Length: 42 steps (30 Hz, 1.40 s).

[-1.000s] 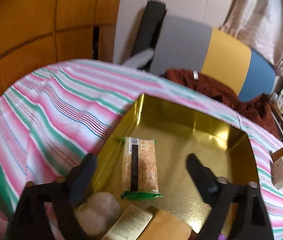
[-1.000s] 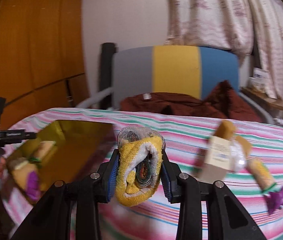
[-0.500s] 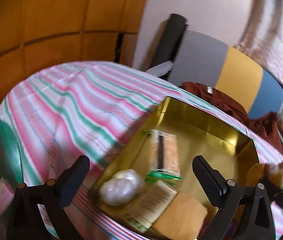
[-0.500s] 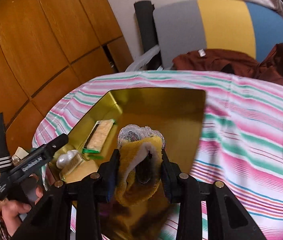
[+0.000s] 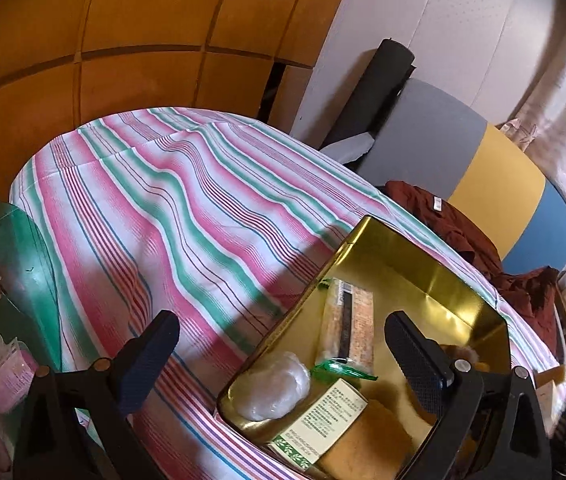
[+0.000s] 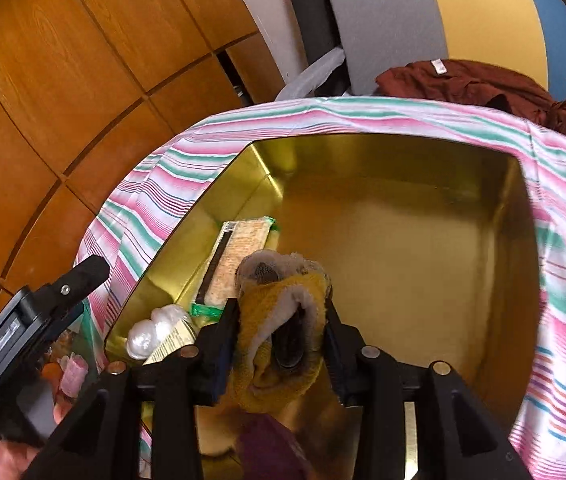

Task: Organize objects
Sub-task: 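Carry the cracker packet and glove bundle into the gold tray and release both, then move the right tool back to the items and grasp the WEIDAN snack bag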

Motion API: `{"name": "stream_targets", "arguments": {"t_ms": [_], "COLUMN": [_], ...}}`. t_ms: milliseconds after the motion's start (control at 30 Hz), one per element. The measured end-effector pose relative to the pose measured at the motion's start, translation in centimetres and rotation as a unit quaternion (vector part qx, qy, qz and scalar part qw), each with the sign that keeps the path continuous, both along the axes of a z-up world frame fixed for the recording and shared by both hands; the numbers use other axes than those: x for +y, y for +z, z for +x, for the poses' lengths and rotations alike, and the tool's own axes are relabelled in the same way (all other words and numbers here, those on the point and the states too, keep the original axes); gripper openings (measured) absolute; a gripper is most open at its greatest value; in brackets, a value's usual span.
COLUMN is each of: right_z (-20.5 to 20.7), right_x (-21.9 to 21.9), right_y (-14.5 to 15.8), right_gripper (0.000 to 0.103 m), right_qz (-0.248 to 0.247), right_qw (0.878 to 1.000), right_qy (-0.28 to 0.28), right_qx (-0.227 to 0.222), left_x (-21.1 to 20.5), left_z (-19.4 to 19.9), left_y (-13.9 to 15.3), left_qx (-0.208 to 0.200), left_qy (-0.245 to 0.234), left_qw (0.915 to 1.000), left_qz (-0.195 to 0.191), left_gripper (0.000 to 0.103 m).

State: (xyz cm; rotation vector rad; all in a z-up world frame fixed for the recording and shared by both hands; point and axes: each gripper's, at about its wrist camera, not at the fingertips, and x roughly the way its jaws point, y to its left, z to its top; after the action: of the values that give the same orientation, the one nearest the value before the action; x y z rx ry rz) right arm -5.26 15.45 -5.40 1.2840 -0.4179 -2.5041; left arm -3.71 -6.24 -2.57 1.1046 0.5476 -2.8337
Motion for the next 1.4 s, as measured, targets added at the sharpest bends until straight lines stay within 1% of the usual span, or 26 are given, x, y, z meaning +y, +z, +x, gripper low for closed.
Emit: {"name": "stream_targets", "arguments": {"t_ms": [33,133,333,467,667,867,1000,1100,1233,1400], "right_z": [0.0,0.6,2.4,3.3,4.8,6.8,8.4,9.7,11.5,13.9], "right_x": [-0.1,0.3,2.1,2.9,4.0,6.7,9.6,12.1,16.3,20.8], "right_y": [0.0,0.3,1.4,2.0,2.9,4.0,4.7,4.8,3.6,1.4], "right_gripper": [0.051,0.054,0.055,0.055,0.055,0.055,0.055,0.055,0.055,0.055], "right_qz": [0.003,0.001,0.001,0.009,0.041,0.070,0.095,0.107,0.116,0.119], "right_qw": [1.000,1.000,0.999,0.999,0.997,0.991,0.984,0.980,0.973,0.964], "right_qy": [-0.004,-0.007,-0.024,-0.031,-0.039,-0.073,-0.107,-0.134,-0.182,-0.232], "right_qx": [-0.001,0.008,0.031,0.043,0.060,0.087,0.103,0.103,0.080,0.046], "left_x": [0.0,-0.1,0.6,1.7,3.7,6.0,7.9,9.7,12.4,15.6], "left_z": [0.0,0.1,0.0,0.1,0.7,1.2,1.9,2.6,4.0,5.9], "left_y": [0.0,0.1,-0.4,-0.5,-0.2,-0.1,0.2,0.5,0.7,0.4], "left_qx": [0.000,0.000,-0.010,-0.014,-0.006,-0.003,0.004,0.012,0.023,0.017], "left_qy": [-0.001,0.003,-0.004,-0.022,-0.062,-0.106,-0.144,-0.179,-0.235,-0.294], "left_qw": [1.0000,1.0000,0.9999,0.9997,0.9981,0.9943,0.9896,0.9837,0.9717,0.9557], "left_qz": [0.001,0.004,0.004,0.001,0.003,0.005,0.006,0.003,-0.005,-0.008], "left_gripper": [0.103,0.103,0.103,0.103,0.103,0.103,0.103,0.103,0.103,0.103]}}
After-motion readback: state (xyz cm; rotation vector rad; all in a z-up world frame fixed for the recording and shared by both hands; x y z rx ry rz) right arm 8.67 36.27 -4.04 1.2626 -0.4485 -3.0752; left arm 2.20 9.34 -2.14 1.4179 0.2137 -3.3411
